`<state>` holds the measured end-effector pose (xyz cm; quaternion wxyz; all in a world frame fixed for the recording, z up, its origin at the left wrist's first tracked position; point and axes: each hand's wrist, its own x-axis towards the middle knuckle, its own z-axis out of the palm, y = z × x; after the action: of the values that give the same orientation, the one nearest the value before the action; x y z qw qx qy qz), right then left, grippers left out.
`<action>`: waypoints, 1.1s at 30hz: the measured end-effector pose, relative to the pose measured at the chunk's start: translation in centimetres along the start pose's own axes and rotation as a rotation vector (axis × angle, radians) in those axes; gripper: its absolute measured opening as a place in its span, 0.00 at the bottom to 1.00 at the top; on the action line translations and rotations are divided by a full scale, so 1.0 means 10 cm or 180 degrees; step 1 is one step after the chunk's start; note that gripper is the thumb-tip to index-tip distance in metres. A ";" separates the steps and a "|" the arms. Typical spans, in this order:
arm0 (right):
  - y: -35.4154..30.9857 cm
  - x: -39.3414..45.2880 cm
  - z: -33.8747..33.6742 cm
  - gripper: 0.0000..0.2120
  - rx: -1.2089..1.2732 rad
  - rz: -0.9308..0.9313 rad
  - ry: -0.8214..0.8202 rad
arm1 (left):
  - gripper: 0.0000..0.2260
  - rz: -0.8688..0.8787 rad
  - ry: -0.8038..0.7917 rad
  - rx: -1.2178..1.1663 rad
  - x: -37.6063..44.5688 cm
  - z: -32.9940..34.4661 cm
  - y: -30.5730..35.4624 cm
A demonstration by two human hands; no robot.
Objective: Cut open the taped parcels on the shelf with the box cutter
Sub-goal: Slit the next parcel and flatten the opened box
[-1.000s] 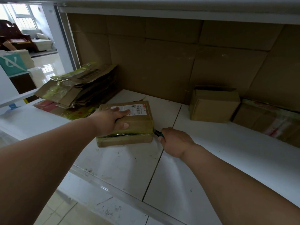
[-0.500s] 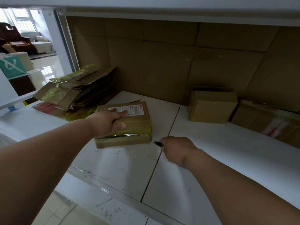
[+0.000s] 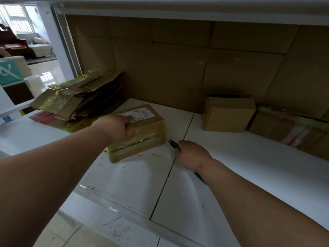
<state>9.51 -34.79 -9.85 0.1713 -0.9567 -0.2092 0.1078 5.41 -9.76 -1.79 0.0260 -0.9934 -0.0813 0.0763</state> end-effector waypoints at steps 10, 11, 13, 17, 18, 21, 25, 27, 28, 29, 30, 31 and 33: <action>-0.34 0.12 -0.12 0.09 0.1983 0.0969 -0.0200 | 0.30 0.0142 -0.0427 -0.0256 -0.04 -0.11 -0.09; -0.37 0.14 -0.11 0.09 0.2036 0.0990 -0.0192 | 0.30 0.0125 -0.0434 -0.0377 -0.05 -0.11 -0.10; -0.42 0.18 -0.08 0.10 0.2127 0.1080 -0.0189 | 0.29 0.0104 -0.0452 -0.0598 -0.08 -0.09 -0.13; -0.43 0.26 -0.02 0.10 0.2483 0.1242 -0.0127 | 0.28 0.0117 -0.0452 -0.0698 -0.10 -0.05 -0.15; -0.42 0.27 0.00 0.09 0.2556 0.1262 -0.0119 | 0.28 0.0124 -0.0446 -0.0682 -0.10 -0.04 -0.15; -0.43 0.32 0.03 0.09 0.2661 0.1316 -0.0128 | 0.28 0.0164 -0.0427 -0.0674 -0.10 -0.02 -0.17; -0.45 0.37 0.05 0.13 0.2759 0.1418 -0.0172 | 0.28 0.0216 -0.0456 -0.0658 -0.08 0.00 -0.20; -0.48 0.40 0.05 0.13 0.2840 0.1444 -0.0216 | 0.28 0.0247 -0.0482 -0.0631 -0.08 0.00 -0.21; -0.48 0.41 0.04 0.13 0.2930 0.1474 -0.0241 | 0.27 0.0257 -0.0502 -0.0638 -0.08 0.00 -0.21; -0.49 0.42 0.04 0.12 0.3054 0.1535 -0.0263 | 0.27 0.0263 -0.0530 -0.0660 -0.07 -0.01 -0.22; -0.48 0.42 0.04 0.11 0.3218 0.1608 -0.0289 | 0.27 0.0273 -0.0563 -0.0683 -0.07 -0.01 -0.23; -0.48 0.42 0.04 0.10 0.3422 0.1667 -0.0323 | 0.27 0.0288 -0.0599 -0.0705 -0.07 -0.02 -0.23; -0.47 0.39 0.05 0.08 0.3829 0.1724 -0.0377 | 0.27 0.0317 -0.0673 -0.0759 -0.07 -0.03 -0.24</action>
<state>11.16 -28.91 -9.06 0.6307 -0.7055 0.1264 0.2975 4.40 -7.49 -1.22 -0.1046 -0.9787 -0.0428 0.1715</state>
